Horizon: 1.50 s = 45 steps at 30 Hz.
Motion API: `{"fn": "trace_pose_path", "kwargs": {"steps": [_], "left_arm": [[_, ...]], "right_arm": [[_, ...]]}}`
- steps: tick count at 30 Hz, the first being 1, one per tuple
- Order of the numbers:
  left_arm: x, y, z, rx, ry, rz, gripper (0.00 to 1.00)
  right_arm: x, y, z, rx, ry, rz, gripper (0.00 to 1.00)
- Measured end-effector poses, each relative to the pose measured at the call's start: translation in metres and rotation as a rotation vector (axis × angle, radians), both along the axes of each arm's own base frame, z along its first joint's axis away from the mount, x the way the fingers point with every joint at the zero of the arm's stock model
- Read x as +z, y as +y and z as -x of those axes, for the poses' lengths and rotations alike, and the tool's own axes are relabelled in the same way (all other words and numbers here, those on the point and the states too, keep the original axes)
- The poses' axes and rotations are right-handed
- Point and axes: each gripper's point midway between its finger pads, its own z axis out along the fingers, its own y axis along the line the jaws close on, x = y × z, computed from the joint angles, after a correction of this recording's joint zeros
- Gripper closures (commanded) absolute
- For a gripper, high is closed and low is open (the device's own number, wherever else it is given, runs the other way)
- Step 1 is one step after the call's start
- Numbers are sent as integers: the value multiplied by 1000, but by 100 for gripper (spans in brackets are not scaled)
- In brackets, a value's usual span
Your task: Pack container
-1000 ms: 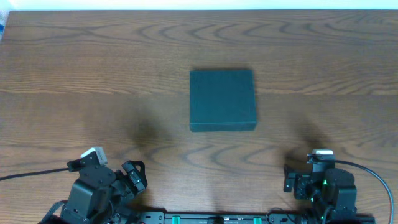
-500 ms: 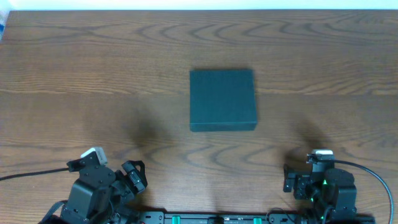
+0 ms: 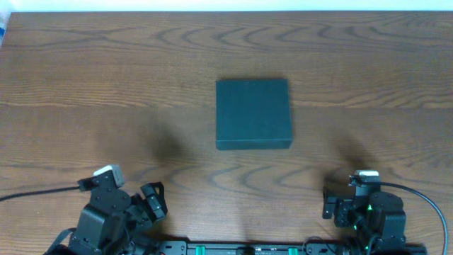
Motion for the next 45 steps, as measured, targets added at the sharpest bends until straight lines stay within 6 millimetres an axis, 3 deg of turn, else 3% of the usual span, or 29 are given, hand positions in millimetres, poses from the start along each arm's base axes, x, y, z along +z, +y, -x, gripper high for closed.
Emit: {"fn": "trace_pose_path", "kwargs": {"steps": [4, 6, 13, 23, 29, 35, 45], "left_arm": [[19, -11, -23, -171, -183, -93, 5], [18, -13, -30, -249, -266, -157, 5], [-36, 2, -22, -324, -285, -310, 5], [-77, 17, -22, -317, -296, -404, 5], [-113, 18, -22, -322, -231, -413, 5], [-124, 18, -23, -332, -214, -421, 5], [-124, 18, -24, -338, -218, -427, 5]], "right_arm": [[0, 0, 0, 0, 0, 0, 1], [0, 0, 0, 1, 1, -1, 1], [-1, 1, 0, 5, 3, -1, 1], [-1, 1, 0, 7, 3, -3, 1], [-1, 1, 0, 7, 4, -2, 1], [-1, 1, 0, 7, 4, -2, 1], [-1, 1, 0, 7, 4, -3, 1]]}}
